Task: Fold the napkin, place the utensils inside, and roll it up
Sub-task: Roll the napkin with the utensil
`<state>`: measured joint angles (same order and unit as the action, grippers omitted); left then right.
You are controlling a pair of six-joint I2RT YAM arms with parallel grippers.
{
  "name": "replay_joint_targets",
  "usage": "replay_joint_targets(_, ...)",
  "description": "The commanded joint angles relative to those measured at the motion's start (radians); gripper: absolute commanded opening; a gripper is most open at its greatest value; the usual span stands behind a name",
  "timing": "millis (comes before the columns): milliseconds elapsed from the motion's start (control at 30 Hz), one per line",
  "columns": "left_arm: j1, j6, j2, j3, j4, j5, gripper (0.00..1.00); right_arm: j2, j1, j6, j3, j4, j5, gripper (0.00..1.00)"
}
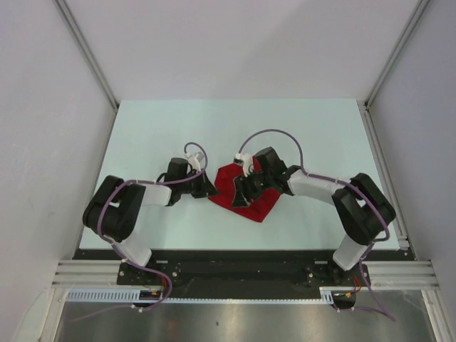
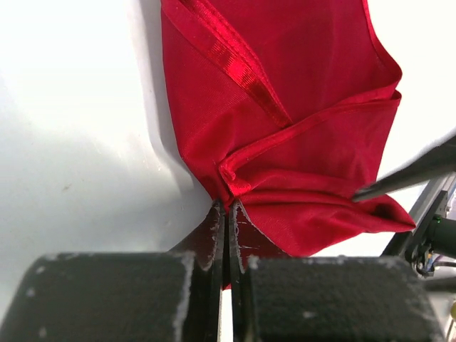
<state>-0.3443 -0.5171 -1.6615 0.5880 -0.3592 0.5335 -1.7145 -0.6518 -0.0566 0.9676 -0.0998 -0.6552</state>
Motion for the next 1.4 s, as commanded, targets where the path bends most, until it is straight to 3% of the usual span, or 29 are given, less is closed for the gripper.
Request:
replay_joint_targets(0, -0.005, -0.012, 0.008, 0.047, 0.081, -0.004, 0.00, 0.092, -0.155, 0.055, 0.025, 0.003, 0.398, 0.71)
replay_joint_targets(67, -0.005, -0.012, 0.006, 0.058, 0.106, -0.007, 0.00, 0.078, -0.201, 0.121, 0.016, 0.038, 0.571, 0.72)
replay_joint_targets(100, -0.005, -0.015, 0.006, 0.062, 0.112, -0.009, 0.00, 0.072, -0.236, 0.136, 0.000, 0.057, 0.615, 0.79)
replay_joint_targets(167, -0.005, -0.021, 0.002, 0.068, 0.117, -0.007, 0.00, 0.052, -0.256, 0.167, -0.007, 0.097, 0.693, 0.80)
replay_joint_targets(600, -0.005, -0.024, -0.018, 0.090, 0.143, 0.003, 0.00, -0.069, -0.261, 0.207, -0.013, 0.173, 0.671, 0.79)
replay_joint_targets(733, -0.005, -0.026, -0.020, 0.093, 0.144, 0.006, 0.00, -0.073, -0.224, 0.179, -0.026, 0.164, 0.599, 0.65)
replay_joint_targets(867, -0.005, -0.035, -0.017, 0.095, 0.135, 0.020, 0.00, -0.080, -0.201, 0.166, -0.038, 0.147, 0.554, 0.41)
replay_joint_targets(933, -0.005, -0.043, -0.014, 0.098, 0.131, 0.034, 0.00, -0.088, -0.194, 0.159, -0.040, 0.134, 0.505, 0.36)
replay_joint_targets(967, -0.005, -0.049, -0.009, 0.098, 0.126, 0.039, 0.03, -0.094, -0.190, 0.152, -0.040, 0.130, 0.488, 0.32)
replay_joint_targets(1100, 0.004, -0.077, 0.038, 0.090, 0.105, 0.030, 0.47, -0.111, -0.154, 0.126, -0.040, 0.106, 0.393, 0.26)
replay_joint_targets(1200, 0.016, -0.084, 0.106, 0.079, 0.106, -0.018, 0.63, -0.128, -0.129, 0.103, -0.040, 0.103, 0.315, 0.22)
replay_joint_targets(1367, 0.022, -0.060, 0.192, 0.036, 0.114, -0.110, 0.70, -0.157, -0.063, 0.061, -0.044, 0.075, 0.142, 0.19)
